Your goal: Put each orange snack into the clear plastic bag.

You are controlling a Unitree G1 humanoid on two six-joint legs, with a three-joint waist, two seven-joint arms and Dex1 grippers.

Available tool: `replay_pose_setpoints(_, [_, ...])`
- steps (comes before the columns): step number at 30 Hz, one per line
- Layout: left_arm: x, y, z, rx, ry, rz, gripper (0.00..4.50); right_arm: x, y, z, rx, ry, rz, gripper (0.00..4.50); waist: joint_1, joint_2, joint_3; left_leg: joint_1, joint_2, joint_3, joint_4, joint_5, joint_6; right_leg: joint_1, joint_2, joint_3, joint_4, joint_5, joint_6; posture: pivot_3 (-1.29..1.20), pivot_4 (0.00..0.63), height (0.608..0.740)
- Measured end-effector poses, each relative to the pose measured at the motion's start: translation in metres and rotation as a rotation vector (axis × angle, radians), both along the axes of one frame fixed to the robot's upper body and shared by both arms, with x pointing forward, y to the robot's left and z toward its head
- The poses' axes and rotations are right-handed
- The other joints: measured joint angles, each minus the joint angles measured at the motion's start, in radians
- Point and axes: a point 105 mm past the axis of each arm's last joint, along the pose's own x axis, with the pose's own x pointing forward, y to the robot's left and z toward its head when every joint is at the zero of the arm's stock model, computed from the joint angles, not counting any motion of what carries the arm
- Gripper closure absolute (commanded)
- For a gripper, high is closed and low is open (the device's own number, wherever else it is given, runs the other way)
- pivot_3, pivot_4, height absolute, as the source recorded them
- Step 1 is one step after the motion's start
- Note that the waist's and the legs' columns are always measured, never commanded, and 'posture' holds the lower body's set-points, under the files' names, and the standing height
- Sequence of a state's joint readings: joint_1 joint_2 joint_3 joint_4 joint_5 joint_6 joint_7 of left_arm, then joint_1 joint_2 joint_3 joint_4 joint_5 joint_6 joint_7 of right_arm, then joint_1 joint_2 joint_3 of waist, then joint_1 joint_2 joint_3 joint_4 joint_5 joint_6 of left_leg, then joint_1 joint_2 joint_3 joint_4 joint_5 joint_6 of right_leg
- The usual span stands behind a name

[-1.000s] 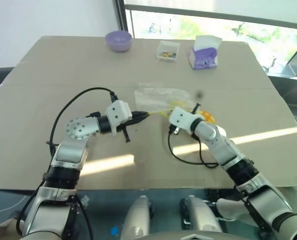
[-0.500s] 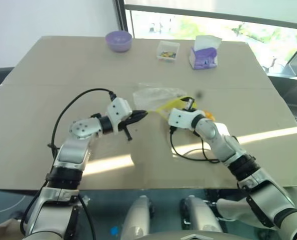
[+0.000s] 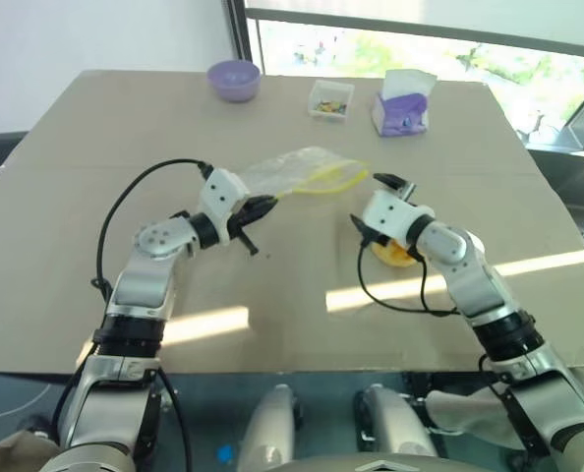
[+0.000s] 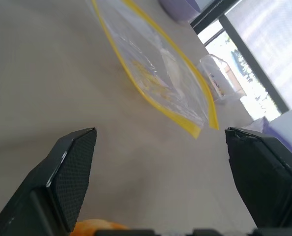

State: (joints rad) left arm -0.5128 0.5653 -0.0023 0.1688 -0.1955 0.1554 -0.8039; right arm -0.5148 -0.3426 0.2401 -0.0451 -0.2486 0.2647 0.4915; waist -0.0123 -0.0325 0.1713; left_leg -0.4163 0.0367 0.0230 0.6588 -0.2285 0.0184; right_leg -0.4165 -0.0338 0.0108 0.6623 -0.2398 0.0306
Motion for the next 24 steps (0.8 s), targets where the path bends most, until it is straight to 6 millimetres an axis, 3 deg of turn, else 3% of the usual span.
replay_pose_setpoints(5, [0.001, 0.000, 0.000, -0.009, 0.011, 0.005, 4.50, -0.011, -0.023, -0.004, 0.167, 0.127, -0.089, 0.02, 0.002, 0.000, 0.000, 0.000, 0.000, 0.000, 0.000, 0.000, 0.000, 0.001, 0.000, -0.001, 0.000, 0.000, 0.000, 0.00, 0.150, 0.733])
replay_pose_setpoints(8, [0.001, 0.001, -0.001, -0.012, 0.021, 0.008, 4.50, -0.021, -0.039, -0.032, 0.244, 0.288, -0.166, 0.02, 0.002, 0.000, 0.000, 0.000, 0.000, 0.000, 0.000, 0.000, 0.000, 0.000, 0.000, 0.000, 0.000, 0.000, 0.000, 0.00, 0.150, 0.733])
replay_pose_setpoints(17, [0.002, -0.002, 0.002, -0.033, 0.027, 0.000, 4.50, -0.025, -0.052, -0.050, 0.423, 0.446, -0.262, 0.02, 0.005, -0.001, -0.001, 0.001, 0.000, 0.000, 0.000, 0.000, 0.000, 0.001, 0.000, -0.001, 0.000, 0.000, 0.000, 0.00, 0.150, 0.733])
replay_pose_setpoints(21, [0.002, -0.002, 0.003, -0.042, 0.033, -0.001, 4.50, -0.027, -0.054, -0.053, 0.447, 0.468, -0.272, 1.71, 0.006, -0.001, -0.001, 0.001, 0.000, -0.001, 0.000, 0.000, 0.000, 0.002, 0.000, -0.001, -0.001, 0.000, 0.000, 0.00, 0.150, 0.733])
replay_pose_setpoints(22, [0.002, -0.002, 0.004, -0.043, 0.033, -0.002, 4.50, -0.027, -0.054, -0.054, 0.450, 0.470, -0.276, 2.44, 0.006, -0.001, -0.001, 0.001, 0.000, -0.001, 0.000, 0.000, 0.000, 0.002, 0.000, -0.001, 0.000, 0.000, 0.000, 0.00, 0.150, 0.733])
replay_pose_setpoints(23, [0.002, -0.003, 0.004, -0.044, 0.033, -0.002, 4.50, -0.027, -0.054, -0.054, 0.453, 0.472, -0.277, 2.83, 0.005, -0.001, -0.001, 0.001, 0.000, -0.001, 0.000, 0.000, 0.000, 0.002, 0.000, -0.001, 0.000, 0.000, 0.000, 0.00, 0.150, 0.733])
replay_pose_setpoints(24, [0.002, -0.003, 0.004, -0.044, 0.033, -0.002, 4.50, -0.027, -0.054, -0.054, 0.453, 0.472, -0.278, 2.83, 0.005, -0.001, -0.001, 0.001, 0.000, -0.001, 0.000, 0.000, 0.000, 0.002, 0.000, -0.001, 0.000, 0.000, 0.000, 0.00, 0.150, 0.733])
